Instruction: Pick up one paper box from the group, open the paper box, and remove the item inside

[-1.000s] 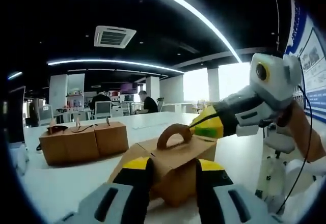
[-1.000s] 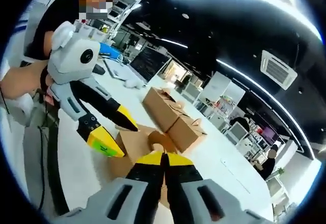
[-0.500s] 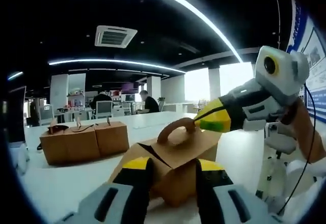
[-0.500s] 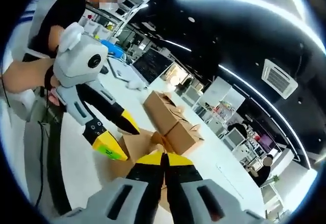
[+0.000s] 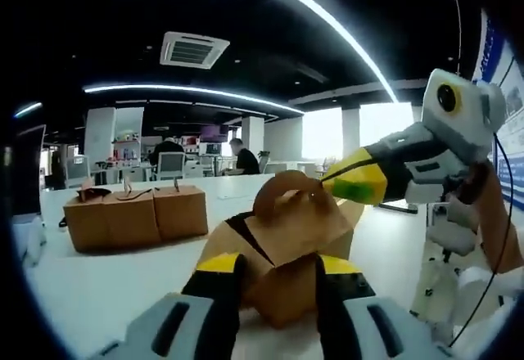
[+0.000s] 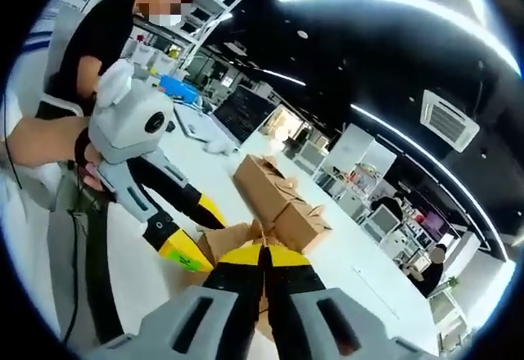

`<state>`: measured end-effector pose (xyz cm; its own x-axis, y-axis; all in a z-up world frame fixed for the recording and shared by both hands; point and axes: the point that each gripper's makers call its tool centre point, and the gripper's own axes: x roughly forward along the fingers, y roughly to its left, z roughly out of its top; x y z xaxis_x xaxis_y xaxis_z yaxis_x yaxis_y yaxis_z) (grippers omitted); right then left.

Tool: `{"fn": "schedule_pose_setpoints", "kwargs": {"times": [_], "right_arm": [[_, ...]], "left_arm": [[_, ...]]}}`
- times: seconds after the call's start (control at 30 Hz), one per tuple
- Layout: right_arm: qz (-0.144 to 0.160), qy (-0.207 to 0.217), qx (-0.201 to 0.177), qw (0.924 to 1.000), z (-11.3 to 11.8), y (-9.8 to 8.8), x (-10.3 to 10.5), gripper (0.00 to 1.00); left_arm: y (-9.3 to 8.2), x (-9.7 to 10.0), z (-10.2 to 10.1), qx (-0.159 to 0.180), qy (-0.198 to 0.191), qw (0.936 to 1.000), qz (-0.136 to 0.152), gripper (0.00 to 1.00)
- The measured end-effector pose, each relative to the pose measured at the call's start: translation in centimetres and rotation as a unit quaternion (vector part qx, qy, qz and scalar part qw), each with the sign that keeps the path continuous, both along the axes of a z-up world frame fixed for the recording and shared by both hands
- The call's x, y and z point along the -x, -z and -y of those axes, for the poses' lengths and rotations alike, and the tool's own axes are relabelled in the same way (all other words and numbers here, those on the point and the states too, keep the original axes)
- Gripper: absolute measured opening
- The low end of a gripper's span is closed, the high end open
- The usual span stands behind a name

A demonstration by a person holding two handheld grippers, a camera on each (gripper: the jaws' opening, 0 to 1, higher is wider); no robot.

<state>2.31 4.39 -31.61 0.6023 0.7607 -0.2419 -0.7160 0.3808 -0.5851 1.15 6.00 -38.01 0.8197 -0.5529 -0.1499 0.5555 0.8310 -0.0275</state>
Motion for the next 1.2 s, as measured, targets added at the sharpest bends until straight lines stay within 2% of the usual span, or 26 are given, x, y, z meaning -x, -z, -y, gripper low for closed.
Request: {"fn": "schedule_pose_setpoints", "kwargs": {"times": [0.57, 0.97, 1.2], "right_arm": [[0.025, -0.011, 0.004, 0.9996, 0.2, -0.9, 2.0, 0.02], [0.017, -0.036, -0.003, 0.9992, 0.6, -0.8, 4.6, 0.02], [0.013, -0.045, 0.002, 0.9989, 1.1, 0.0, 5.8, 0.02]], "left_arm": [[0.1, -0.6, -0.7, 0.002, -0.005, 1.0000, -0.003, 0.37], [0.3, -0.7, -0.9, 0.002, -0.009, 0.9999, -0.006, 0.37], [0.5, -0.7, -0.7, -0.001, -0.007, 0.9999, -0.008, 0.38]]}}
